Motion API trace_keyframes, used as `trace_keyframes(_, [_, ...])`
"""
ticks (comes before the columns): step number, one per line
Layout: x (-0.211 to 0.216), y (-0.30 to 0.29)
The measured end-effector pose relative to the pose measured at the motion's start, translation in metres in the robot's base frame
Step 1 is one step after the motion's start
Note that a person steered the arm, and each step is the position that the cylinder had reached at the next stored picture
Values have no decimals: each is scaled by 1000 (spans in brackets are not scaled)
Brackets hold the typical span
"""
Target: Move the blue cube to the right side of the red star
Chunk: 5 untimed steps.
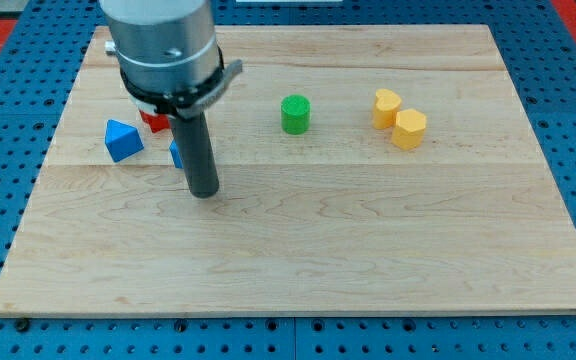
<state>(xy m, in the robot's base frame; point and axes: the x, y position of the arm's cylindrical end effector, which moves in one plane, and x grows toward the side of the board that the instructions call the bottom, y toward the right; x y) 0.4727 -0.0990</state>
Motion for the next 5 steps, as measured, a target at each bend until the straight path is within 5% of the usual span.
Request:
trace_keyframes(1, [-25,-11])
trace_keyframes(2, [-2,-60])
trace_keyframes(4, [-82,32])
trace_keyframes(5, [-58,29])
